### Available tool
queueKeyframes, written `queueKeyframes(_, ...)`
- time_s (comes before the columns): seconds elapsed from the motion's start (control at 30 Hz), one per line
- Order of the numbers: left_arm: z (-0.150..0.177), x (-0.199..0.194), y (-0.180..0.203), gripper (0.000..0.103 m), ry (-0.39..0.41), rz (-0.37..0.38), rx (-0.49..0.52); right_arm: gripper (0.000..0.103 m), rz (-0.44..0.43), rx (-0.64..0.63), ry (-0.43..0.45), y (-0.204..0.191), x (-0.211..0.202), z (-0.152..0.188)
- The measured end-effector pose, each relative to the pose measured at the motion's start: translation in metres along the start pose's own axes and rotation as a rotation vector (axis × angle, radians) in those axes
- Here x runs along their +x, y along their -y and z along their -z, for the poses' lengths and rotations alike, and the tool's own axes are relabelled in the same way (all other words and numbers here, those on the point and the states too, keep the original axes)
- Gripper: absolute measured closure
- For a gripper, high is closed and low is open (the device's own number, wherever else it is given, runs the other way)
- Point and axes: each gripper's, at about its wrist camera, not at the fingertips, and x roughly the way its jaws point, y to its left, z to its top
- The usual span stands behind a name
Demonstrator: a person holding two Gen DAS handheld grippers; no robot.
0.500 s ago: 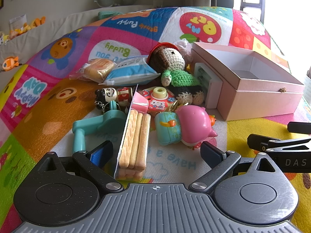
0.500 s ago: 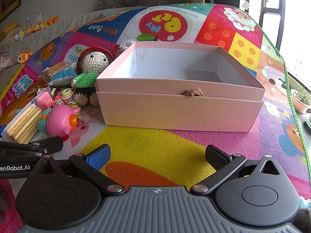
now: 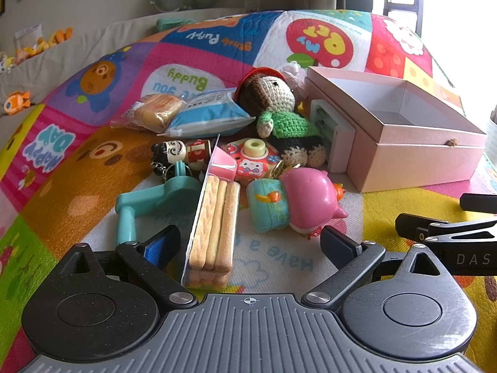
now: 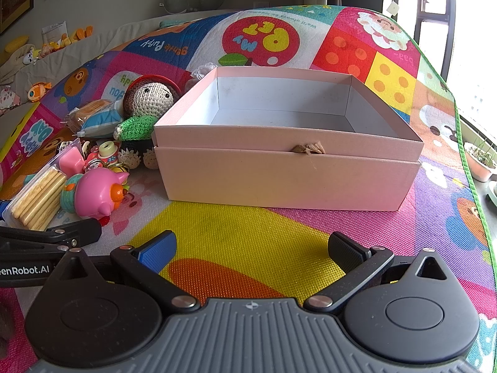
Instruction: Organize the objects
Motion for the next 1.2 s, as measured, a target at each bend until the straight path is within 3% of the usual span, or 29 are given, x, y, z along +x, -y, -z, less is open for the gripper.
queueKeyframes(0.6,0.002,-0.004,-0.002,0.004,0.008,0.022,-0.022,0.0,0.0,0.0,0.0,0.0,-0.001,0.0)
queueKeyframes(0.77,0.008,-0.025,-0.022,0.019,0.03,0.083,-0.047,0.0,0.0,0.0,0.0,0.0,-0.001,0.0)
queueKeyframes(0.83,0.005,-0.04,-0.035,0.019,0.076,0.1,-0.053,0.0,0.0,0.0,-0.001,0.0,0.0,-0.001)
queueKeyframes(0.93,-0.024,-0.05,-0.064,0.018,0.182,0.06,-0.066,0.0,0.0,0.0,-0.001,0.0,0.0,-0.001)
queueKeyframes(1.03,-0.073,-0.014,-0.099,0.017,0.223,0.026,-0.095,0.0,0.0,0.0,-0.001,0.0,0.0,-0.001)
queueKeyframes(1.2,-0.13,0.091,-0.123,0.023,0.04,-0.119,-0.029,0.0,0.001,0.001,-0.001,-0.009,0.002,0.0)
